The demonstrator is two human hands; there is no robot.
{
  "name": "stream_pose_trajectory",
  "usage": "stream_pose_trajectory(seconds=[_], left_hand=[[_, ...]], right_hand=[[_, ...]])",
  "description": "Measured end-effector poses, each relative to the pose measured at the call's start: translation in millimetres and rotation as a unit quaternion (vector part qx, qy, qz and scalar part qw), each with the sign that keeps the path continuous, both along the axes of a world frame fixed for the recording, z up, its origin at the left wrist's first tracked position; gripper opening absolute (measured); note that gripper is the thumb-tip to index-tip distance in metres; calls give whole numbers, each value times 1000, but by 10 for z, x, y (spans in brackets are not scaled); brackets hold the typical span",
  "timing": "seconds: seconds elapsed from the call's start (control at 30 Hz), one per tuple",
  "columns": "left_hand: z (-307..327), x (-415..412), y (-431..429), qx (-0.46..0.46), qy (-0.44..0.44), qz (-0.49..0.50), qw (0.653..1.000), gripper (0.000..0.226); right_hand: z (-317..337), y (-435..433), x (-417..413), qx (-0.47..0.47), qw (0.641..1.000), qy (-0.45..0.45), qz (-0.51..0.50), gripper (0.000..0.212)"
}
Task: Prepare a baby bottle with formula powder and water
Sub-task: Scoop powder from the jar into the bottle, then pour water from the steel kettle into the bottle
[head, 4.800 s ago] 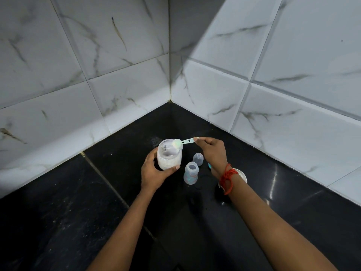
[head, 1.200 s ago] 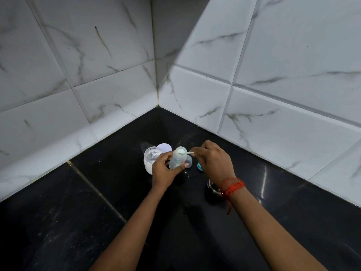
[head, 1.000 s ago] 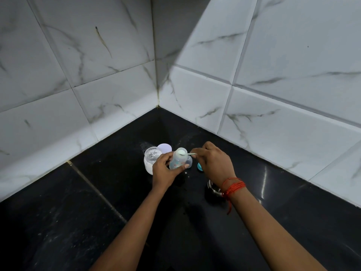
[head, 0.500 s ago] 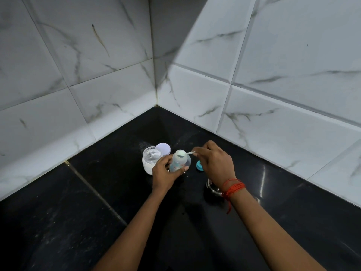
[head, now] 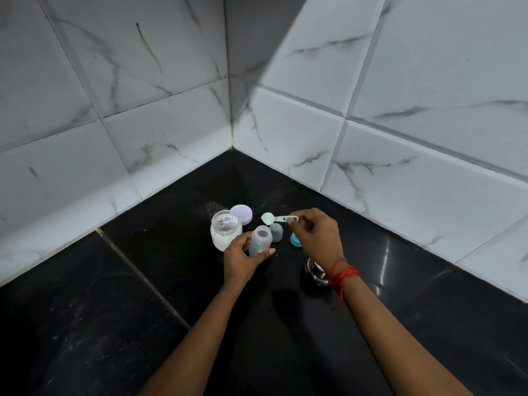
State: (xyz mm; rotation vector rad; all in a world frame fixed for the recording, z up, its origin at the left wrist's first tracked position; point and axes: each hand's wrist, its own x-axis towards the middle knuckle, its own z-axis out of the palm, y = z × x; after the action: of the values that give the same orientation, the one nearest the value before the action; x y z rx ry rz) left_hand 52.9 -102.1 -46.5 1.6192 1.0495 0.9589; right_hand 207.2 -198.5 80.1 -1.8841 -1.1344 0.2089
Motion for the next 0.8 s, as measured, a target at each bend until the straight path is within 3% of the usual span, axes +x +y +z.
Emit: stream_pose_trajectory(seconds=[0.07,0.17,0.57,0.7,0.8], left_hand=[[-79,-3,-9,-19,-5,-4,1000,48],[-194,4,5,-41,0,-28,999,48],[-292,-28,30,-27,41,-51,998,55],[-263,-36,50,-27,54,-61,996,56],[-243,-24,69,-28,46,-65,996,54]], right_hand=[[-11,71,-4,34,993,106,-26,5],[-30,235,-54,35,987,152,-31,6],[-226,1117,-487,-159,982,84,65,22],[-323,1135,-472,-133,980,129,75,37],[-322,1027,-356,-120,986,108,39,40]])
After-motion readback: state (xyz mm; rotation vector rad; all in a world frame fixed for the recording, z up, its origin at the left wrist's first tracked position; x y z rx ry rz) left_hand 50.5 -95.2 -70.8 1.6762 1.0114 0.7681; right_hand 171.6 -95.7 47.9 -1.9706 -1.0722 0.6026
